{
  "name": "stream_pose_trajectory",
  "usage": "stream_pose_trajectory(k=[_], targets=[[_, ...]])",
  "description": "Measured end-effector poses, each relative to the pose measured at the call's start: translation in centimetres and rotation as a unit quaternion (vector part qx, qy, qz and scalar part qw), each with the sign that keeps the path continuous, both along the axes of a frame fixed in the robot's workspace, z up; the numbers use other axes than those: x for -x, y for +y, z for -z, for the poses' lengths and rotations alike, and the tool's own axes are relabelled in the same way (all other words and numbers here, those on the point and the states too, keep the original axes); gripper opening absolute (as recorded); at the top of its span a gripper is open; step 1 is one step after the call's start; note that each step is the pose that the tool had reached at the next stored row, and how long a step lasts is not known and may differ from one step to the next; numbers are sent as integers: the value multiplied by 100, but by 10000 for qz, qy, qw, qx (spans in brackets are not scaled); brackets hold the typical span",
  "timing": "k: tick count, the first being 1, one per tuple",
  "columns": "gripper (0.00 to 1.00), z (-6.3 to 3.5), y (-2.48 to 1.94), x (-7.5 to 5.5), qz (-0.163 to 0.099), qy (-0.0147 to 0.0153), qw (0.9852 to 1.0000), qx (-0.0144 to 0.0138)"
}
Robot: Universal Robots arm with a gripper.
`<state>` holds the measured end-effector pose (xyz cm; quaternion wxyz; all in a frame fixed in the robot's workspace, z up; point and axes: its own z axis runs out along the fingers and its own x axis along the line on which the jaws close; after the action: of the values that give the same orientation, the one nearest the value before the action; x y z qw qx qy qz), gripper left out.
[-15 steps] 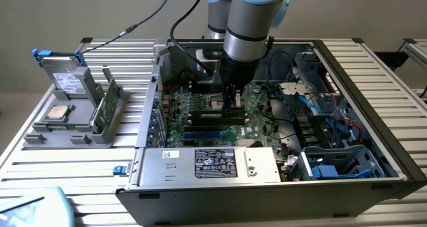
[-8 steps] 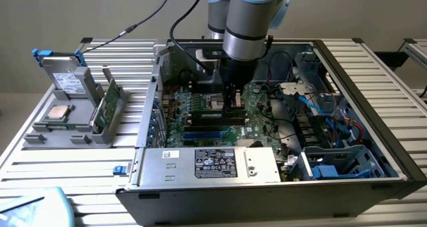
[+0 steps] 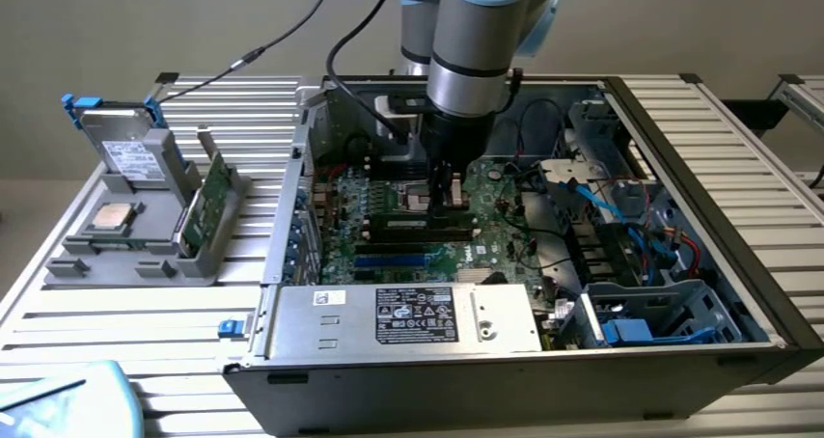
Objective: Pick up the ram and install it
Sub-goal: 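Insert the ram into the slot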
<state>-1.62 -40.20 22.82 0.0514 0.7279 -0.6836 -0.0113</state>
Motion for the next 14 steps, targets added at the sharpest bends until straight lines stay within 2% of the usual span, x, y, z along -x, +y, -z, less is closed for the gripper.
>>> stream_pose_trajectory(k=[3,14], targets=[[15,12,14,0,5,-1,10000,56],[15,31,43,0,43,0,9999,147]])
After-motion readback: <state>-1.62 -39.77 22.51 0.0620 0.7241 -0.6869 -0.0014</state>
